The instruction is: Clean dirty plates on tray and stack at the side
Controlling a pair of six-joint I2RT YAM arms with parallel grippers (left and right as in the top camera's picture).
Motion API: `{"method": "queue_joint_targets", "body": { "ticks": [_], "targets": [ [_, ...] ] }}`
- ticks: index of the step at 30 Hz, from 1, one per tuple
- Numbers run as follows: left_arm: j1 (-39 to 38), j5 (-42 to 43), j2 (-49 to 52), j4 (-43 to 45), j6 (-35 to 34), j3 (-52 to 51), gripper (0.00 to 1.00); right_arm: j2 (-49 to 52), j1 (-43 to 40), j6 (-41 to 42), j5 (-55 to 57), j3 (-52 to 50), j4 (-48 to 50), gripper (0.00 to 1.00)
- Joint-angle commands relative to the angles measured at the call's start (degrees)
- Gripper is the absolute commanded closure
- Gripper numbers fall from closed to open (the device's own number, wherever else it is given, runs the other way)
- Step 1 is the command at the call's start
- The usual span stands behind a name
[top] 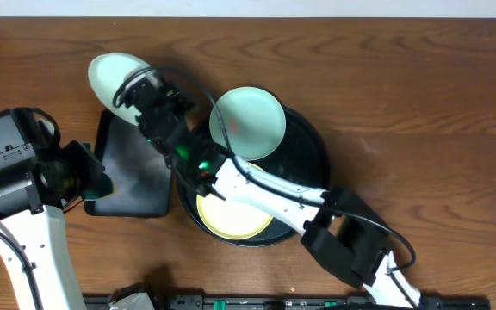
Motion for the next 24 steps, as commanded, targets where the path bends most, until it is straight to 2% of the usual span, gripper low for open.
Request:
{"method": "queue_joint_targets", "body": {
  "ticks": [1,7,12,18,21,24],
  "targets": [
    [0.3,0.7,-0.1,-0.1,1.2,0.1,0.93,-0.6,-2.0,16.5,-2.0,1.2,-7.1,0.99],
    [0.2,0.7,-0.1,0.0,1.4,0.1,0.93,-4.9,-8.6,33.7,-30.3,1.2,-20.4,0.99],
    [0.2,0.7,-0.1,-0.1,1.4,0.1,0.93,-11.1,-17.0,34.8,-44.1,1.2,-28.9,0.99],
    [0.2,0.7,-0.1,0.0,1.4,0.1,0.92,-18.8,-29.1,33.3,-44.3,1.2,-51.7,0.99],
    [0.2,0.8,-0.1,0.3,1.4,-0.1,0.93,-20.6,-37.6,32.5,-42.3,1.2,-63.5,0.99],
    [0.2,0.8,-0.1,0.6,1.4,-0.6,0.93,-20.5,-45.9,31.4,-42.4,1.2,-71.1,0.99]
  ]
}}
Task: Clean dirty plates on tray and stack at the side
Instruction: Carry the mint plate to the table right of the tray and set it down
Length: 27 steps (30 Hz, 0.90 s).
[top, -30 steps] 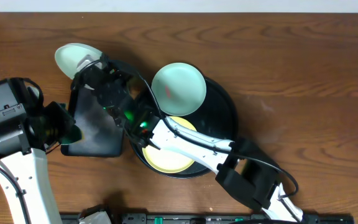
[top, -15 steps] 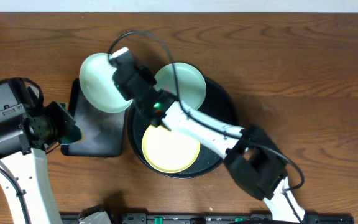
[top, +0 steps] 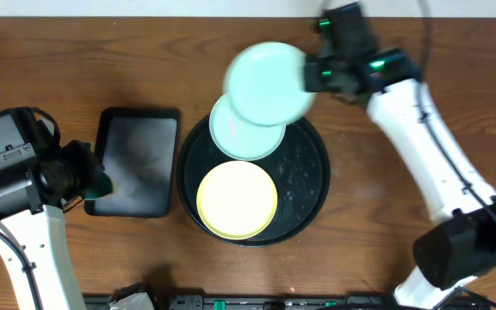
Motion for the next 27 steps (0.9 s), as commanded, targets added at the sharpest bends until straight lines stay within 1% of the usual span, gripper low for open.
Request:
{"method": "queue_joint_targets", "body": {
  "ticks": [1,5,7,10,13,17,20,24,25,26,27],
  "targets": [
    [0.1,0.8,-0.1,0.4,1.2,-0.7,0.93,0.9,-9.3,-1.0,-0.5,-0.2,-6.1,0.99],
    [0.1,0.8,-0.1,0.7,1.2,-0.8,0.93,1.3,-18.7,-1.8,-0.5,-2.4,-10.3,0.99],
    [0.0,0.8,-0.1,1.2,1.2,-0.8,0.93,1.3,-23.4,-1.8,-0.6,-6.4,-10.1,0.99],
    [-1.1,0.8,-0.1,1.9,1.2,-0.8,0.93,1.3,-26.5,-1.8,-0.6,-12.2,-7.0,0.99],
    [-3.1,0.8,-0.1,2.9,2.1,-0.8,0.93,1.3,-27.8,-1.8,-0.7,-18.7,-0.2,0.99],
    [-5.5,0.7,-0.1,3.9,2.7,-0.8,0.93,1.3,-27.4,-4.2,-3.0,-25.9,8.1,0.98],
    [-6.3,0.7,-0.1,4.2,2.9,-0.8,0.92,1.3,-26.6,-4.4,-2.7,-28.5,10.1,0.97],
    [-6.3,0.7,-0.1,4.2,2.9,-0.8,0.93,1.3,-26.4,-4.4,-3.2,-29.1,9.3,0.94],
    [-6.3,0.7,-0.1,4.2,2.9,-0.8,0.93,1.3,-26.3,-4.4,-3.2,-29.1,8.9,0.91],
    [-6.3,0.7,-0.1,4.2,2.9,-0.8,0.93,1.3,-26.2,-4.4,-3.2,-29.1,8.4,0.82],
    [-6.3,0.7,-0.1,4.1,2.9,-0.8,0.93,1.3,-26.2,-5.3,-3.7,-29.1,8.3,0.67]
  ]
}}
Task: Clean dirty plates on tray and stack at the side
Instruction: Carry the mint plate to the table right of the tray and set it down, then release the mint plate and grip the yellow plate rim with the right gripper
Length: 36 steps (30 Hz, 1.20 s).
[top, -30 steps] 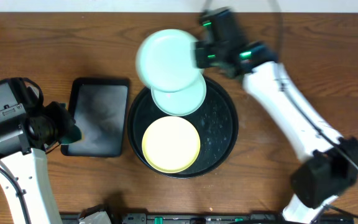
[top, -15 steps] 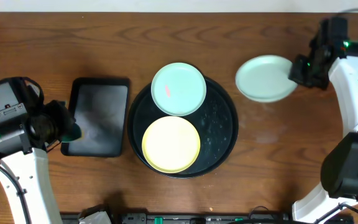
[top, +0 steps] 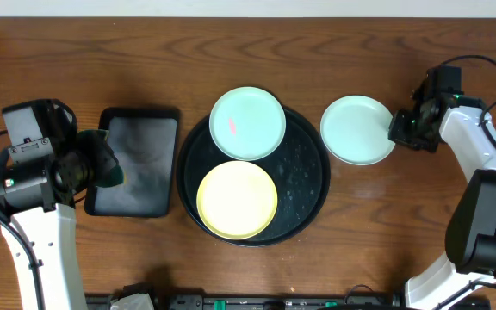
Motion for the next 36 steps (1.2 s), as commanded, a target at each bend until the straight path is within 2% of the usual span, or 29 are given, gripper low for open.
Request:
{"method": "queue_joint_targets", "body": {
  "ticks": [1,3,4,9,11,17,20,25,29,30,36],
  "targets": [
    [-0.2,0.7,-0.1,0.1,1.2,-0.2,0.93,0.0,0.7,-4.0,-2.8,0.0,-0.5,0.48],
    [-0.2,0.7,-0.1,0.1,1.2,-0.2,0.93,-0.3,0.7,-6.9,-5.2,1.4,-2.3,0.37],
    [-0.2,0.7,-0.1,0.1,1.2,-0.2,0.93,-0.5,0.7,-7.0,-6.1,2.6,-3.8,0.37],
    [-0.2,0.7,-0.1,0.0,1.2,-0.2,0.93,-1.6,2.2,-11.2,-16.0,12.3,-16.5,0.46],
    [-0.2,0.7,-0.1,0.0,1.2,-0.2,0.93,-2.3,4.3,-13.2,-19.3,14.8,-20.3,0.47],
    [-0.2,0.7,0.4,-0.2,1.2,-0.2,0.93,-3.7,16.1,-13.1,-20.3,14.5,-23.9,0.48],
    [-0.2,0.7,1.0,-0.5,1.2,-0.2,0.92,-3.7,22.6,-10.1,-18.6,11.6,-22.4,0.48],
    [-0.2,1.2,2.0,-0.8,1.2,-0.2,0.93,-3.7,33.9,-3.0,-13.2,4.0,-14.4,0.50],
    [-0.5,3.4,2.2,-0.8,2.1,-0.2,0.93,-3.7,41.4,1.2,-7.3,-1.8,-5.1,0.58],
    [-1.1,3.3,2.2,-0.8,2.5,-0.2,0.93,-3.7,44.2,2.5,-3.8,-4.2,-1.0,0.63],
    [-4.1,3.3,2.2,-0.8,3.6,-0.2,0.93,-3.7,49.5,6.5,2.9,-9.9,8.3,0.71]
  ]
}}
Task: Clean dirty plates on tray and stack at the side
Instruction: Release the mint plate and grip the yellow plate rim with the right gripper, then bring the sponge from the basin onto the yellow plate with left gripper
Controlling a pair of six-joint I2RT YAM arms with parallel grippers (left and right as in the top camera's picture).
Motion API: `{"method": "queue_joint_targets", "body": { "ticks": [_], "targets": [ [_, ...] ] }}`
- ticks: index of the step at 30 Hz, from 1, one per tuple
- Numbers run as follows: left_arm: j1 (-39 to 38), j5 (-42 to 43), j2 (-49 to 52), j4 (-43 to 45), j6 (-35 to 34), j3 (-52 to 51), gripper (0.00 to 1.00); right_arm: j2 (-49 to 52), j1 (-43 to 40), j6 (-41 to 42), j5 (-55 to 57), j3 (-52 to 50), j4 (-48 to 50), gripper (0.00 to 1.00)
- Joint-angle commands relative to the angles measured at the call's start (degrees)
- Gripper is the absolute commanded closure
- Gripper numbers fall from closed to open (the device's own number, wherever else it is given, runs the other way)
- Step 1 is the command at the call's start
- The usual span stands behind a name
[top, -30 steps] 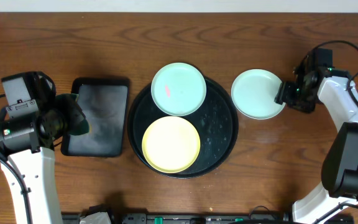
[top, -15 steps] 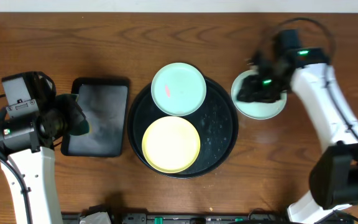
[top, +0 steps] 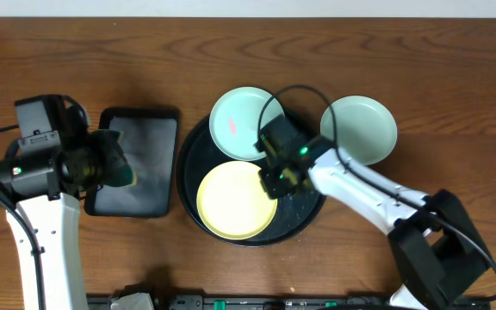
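Observation:
A round black tray holds a light green plate with a red smear at its far left and a yellow plate at its near side. A second light green plate, with no marks, lies on the table right of the tray. My right gripper hangs over the tray at the yellow plate's upper right edge; its fingers are hidden under the wrist. My left gripper is shut on a dark green sponge over the black rectangular tray.
The right arm's forearm crosses the round tray's right rim. The left arm stands along the table's left side. Dark equipment lies along the near edge.
My right gripper has left the rim of the unmarked green plate on the table and now hangs over the round tray by the yellow plate. The left gripper and sponge have shifted slightly right.
First my right gripper held an unmarked green plate at the far left, near the sponge. Then it held it above the tray's far side. Then the plate lay on the table right of the tray, gripper at its rim. Now the gripper is back over the tray.

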Motion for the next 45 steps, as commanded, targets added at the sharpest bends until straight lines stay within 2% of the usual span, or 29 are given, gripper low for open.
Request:
{"method": "queue_joint_targets", "body": {
  "ticks": [1,7,11,14,19,23,29,35,45],
  "targets": [
    [-1.8,0.7,-0.1,0.1,1.9,-0.2,0.93,-0.4,2.3,5.9,8.4,-3.1,3.1,0.71],
    [-2.4,0.7,-0.1,0.1,2.1,-0.2,0.93,-0.4,2.7,7.5,11.5,-6.1,7.6,0.70],
    [-2.4,0.7,-0.1,0.0,2.1,-0.2,0.93,-0.4,2.7,7.6,11.5,-6.1,7.9,0.89],
    [-2.4,0.8,-0.1,-0.1,2.1,-0.2,0.93,-0.4,2.7,7.6,11.5,-6.1,7.6,0.99],
    [-2.4,0.8,-0.1,-0.2,2.1,-0.2,0.93,-1.0,2.3,7.8,11.5,-5.9,7.5,0.99],
    [-2.4,0.8,-0.1,-0.2,2.1,-0.2,0.92,-5.1,0.3,10.8,9.7,-5.7,6.6,0.99],
    [-3.3,0.8,-0.1,0.2,2.1,-0.2,0.93,-11.5,-3.9,12.0,11.6,-5.7,-1.5,0.99],
    [-7.5,1.0,-0.1,2.3,3.0,-0.2,0.92,-10.4,-5.8,12.1,12.6,-7.2,-3.4,0.99],
    [-14.9,1.0,-0.1,2.7,3.1,-0.2,0.93,-10.2,-5.8,19.5,11.7,-12.3,-2.5,0.99]
  ]
}}
